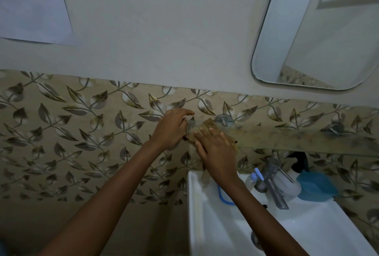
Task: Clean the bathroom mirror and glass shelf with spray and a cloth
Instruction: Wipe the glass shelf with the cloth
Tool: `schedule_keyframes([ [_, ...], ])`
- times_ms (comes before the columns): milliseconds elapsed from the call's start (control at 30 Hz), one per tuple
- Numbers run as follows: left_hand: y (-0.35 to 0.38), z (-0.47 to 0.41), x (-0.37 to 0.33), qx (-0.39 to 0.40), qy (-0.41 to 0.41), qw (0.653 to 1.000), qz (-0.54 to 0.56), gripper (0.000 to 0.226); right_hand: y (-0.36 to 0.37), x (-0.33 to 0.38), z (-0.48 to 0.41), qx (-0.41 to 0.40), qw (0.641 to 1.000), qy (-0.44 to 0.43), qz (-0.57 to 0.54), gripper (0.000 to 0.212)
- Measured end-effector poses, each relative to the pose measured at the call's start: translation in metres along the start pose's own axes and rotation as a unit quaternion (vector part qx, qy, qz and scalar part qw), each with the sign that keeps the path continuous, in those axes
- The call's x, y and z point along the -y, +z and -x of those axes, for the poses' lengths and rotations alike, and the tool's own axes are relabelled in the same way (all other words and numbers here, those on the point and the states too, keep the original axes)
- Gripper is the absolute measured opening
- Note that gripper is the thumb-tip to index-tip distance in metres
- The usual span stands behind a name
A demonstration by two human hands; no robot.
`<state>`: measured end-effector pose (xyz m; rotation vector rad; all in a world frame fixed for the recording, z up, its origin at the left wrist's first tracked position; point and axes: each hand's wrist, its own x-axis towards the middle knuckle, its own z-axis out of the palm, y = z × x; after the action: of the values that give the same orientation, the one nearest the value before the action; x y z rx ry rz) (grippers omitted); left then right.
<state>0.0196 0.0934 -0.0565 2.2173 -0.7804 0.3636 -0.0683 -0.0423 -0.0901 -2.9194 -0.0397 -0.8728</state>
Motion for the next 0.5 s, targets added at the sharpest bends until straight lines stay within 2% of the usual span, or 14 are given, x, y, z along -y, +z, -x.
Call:
schedule_keyframes([
  [133,-0.002,-0.002,0.004,0.006,-0.008,1.000,0.008,0.035,-0.006,-0.036,0.013,-0.019,0.999,-0.027,0.020,0.038],
  [267,-0.006,0.000,0.010,-0.001,-0.018,1.000,0.013,0.035,-0.016,-0.052,0.015,-0.027,0.999,0.025,-0.004,0.043],
  [367,-0.008,0.002,0.010,-0.007,-0.013,1.000,0.020,0.034,-0.024,-0.046,-0.002,0.041,0.997,0.056,-0.036,0.054],
  [500,-0.004,0.001,0.006,0.001,-0.003,1.000,0.027,0.034,-0.019,-0.033,-0.037,0.159,0.985,0.060,-0.032,0.042],
])
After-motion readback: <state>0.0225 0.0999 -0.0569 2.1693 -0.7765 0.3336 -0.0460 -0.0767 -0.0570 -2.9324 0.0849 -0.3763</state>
